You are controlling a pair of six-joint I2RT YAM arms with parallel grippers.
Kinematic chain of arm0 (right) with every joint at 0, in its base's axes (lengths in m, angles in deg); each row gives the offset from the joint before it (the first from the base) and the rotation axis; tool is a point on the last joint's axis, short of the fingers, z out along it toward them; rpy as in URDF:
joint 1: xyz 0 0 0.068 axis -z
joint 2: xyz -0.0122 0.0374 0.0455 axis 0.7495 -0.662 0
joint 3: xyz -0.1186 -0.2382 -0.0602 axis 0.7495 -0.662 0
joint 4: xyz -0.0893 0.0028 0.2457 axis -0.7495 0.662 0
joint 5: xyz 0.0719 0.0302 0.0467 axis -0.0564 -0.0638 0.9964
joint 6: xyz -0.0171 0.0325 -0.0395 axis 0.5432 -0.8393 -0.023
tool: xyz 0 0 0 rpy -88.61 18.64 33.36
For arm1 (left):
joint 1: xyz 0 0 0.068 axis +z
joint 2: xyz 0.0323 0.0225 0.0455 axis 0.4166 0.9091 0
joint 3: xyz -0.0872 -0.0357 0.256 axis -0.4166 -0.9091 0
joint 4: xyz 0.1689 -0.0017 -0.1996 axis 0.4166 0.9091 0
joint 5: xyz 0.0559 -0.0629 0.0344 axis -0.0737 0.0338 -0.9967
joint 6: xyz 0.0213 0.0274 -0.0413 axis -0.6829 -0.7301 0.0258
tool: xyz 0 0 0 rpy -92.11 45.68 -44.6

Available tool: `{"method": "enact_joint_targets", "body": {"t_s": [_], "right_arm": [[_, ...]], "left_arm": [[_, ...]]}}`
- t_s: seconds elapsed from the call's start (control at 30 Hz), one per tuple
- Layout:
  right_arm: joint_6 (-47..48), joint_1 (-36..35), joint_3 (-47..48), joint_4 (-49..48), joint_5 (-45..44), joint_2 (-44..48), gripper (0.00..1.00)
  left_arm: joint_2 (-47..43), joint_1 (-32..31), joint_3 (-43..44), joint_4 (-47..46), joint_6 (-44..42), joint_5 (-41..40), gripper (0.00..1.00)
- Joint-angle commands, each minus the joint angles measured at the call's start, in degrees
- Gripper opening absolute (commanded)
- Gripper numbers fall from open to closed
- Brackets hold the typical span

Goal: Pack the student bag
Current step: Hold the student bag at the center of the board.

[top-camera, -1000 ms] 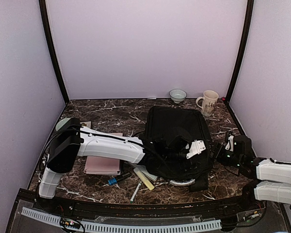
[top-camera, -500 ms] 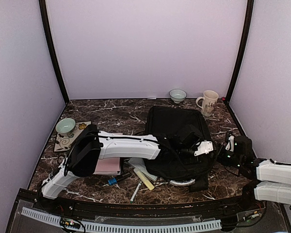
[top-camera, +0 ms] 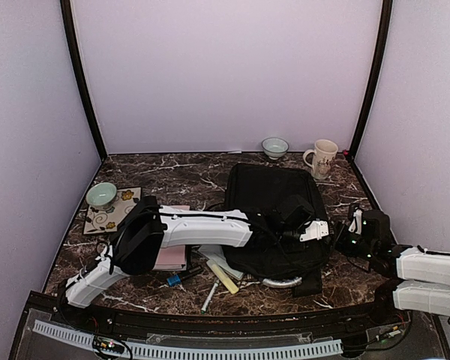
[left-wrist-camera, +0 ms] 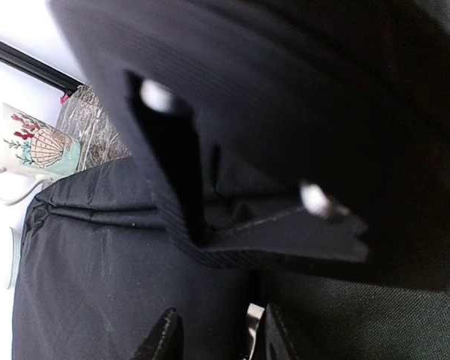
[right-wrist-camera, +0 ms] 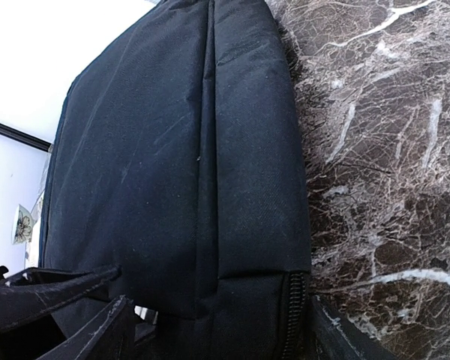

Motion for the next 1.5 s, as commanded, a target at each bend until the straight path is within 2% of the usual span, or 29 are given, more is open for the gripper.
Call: {"method": "enact_joint_targets", "body": {"t_s": [0.0, 0.07, 0.17, 0.2, 0.43, 0.63, 0.8, 1.0, 1.2, 1.33, 1.47], "right_arm": [[0.2, 0.3, -0.57, -2.72, 0.83, 0.66, 0.77], [0.2, 0.28, -0.6, -2.62, 0.75, 0.76, 0.77], [0.2, 0.3, -0.57, -2.49, 0.6, 0.94, 0.77], [0.19, 0.29, -0.57, -2.47, 0.51, 1.02, 0.77], [-0.07, 0.26, -0.62, -2.31, -0.67, 0.54, 0.77], [-0.51, 0.26, -0.55, -4.33, -0.04, -1.89, 0.85], [-0.8, 0.29, -0.56, -8.16, 3.14, -5.28, 0.86], [-0.86, 0.21, -0.64, -15.54, 8.84, -10.72, 0.83], [-2.64, -0.02, -1.61, -24.89, 15.53, -15.62, 0.74], [-2.68, -0.36, -1.62, -27.34, 16.72, -17.93, 0.63], [-3.09, -0.75, -1.53, -29.34, 16.89, -19.18, 0.3]], "left_arm": [[0.84, 0.39, 1.13, 1.38, -1.45, -1.47, 0.35], [0.82, 0.41, 1.11, 1.32, -1.49, -1.48, 0.27], [0.46, 0.37, 0.98, 1.79, -0.95, -0.48, 0.04], [0.28, 0.39, 0.89, 1.94, -0.47, 0.01, 0.0], [-3.97, 0.44, -3.91, -0.68, 4.74, 1.46, 0.0], [-10.06, 0.43, -10.83, -5.27, 12.3, 2.02, 0.0], [-12.53, 0.94, -12.76, -5.49, 20.37, 2.41, 0.0], [-15.59, 1.24, -18.07, -8.23, 25.17, 3.93, 0.0], [-17.63, 1.38, -21.72, -11.64, 28.82, 6.27, 0.0], [-18.06, 1.35, -23.53, -13.0, 29.65, 7.62, 0.0], [-18.67, 1.34, -24.99, -13.22, 29.74, 8.04, 0.0]]}}
